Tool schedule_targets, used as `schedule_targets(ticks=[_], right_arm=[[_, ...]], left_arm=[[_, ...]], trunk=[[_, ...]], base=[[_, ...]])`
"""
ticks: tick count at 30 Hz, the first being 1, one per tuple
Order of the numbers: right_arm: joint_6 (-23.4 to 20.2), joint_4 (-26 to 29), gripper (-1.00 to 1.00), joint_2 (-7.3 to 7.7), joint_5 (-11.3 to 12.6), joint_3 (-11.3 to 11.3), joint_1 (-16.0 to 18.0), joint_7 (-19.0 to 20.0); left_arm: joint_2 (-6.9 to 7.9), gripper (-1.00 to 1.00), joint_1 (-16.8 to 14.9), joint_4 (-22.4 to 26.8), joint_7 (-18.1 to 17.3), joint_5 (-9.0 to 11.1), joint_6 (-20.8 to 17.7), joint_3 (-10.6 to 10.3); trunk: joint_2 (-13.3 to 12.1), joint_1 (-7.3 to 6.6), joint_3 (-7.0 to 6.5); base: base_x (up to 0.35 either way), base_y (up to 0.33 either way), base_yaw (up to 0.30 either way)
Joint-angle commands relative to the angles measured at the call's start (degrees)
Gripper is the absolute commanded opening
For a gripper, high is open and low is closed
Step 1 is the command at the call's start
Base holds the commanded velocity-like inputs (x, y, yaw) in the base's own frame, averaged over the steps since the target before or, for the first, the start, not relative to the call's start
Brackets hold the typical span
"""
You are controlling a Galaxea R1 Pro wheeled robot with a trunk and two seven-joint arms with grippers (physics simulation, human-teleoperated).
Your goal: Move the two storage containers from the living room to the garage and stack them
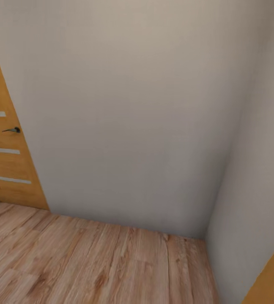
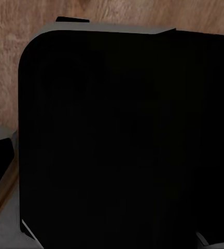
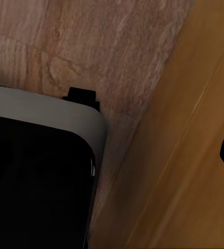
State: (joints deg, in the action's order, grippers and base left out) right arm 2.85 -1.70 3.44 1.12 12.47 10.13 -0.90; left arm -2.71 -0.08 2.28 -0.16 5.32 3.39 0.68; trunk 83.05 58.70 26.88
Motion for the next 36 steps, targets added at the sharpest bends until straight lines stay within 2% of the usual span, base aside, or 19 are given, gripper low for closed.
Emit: schedule_targets(ticks=[1,19,36], right_arm=[[0.31,-0.17,1.00,-0.01,0.11,0.37,0.07,-0.08],[0.35,-0.20,1.00,-0.27,0.10,0.44,0.07,-0.06],[0.41,-0.19,1.00,-0.19,0.04,0.44,0.08,-0.06]], left_arm=[[-0.01,1.00,-0.01,0.01,-0.02,0.55,0.12,0.02],[-0.01,1.00,-0.01,0.01,-0.02,0.57,0.12,0.02],[-0.01,1.00,-0.01,0.01,-0.02,0.52,0.12,0.10]], trunk=[[0.02,0.03,0.05],[0.02,0.03,0.05],[0.02,0.03,0.05]], base=[[0.290,0.000,0.218],[0.270,0.000,0.022],[0.037,0.000,0.252]])
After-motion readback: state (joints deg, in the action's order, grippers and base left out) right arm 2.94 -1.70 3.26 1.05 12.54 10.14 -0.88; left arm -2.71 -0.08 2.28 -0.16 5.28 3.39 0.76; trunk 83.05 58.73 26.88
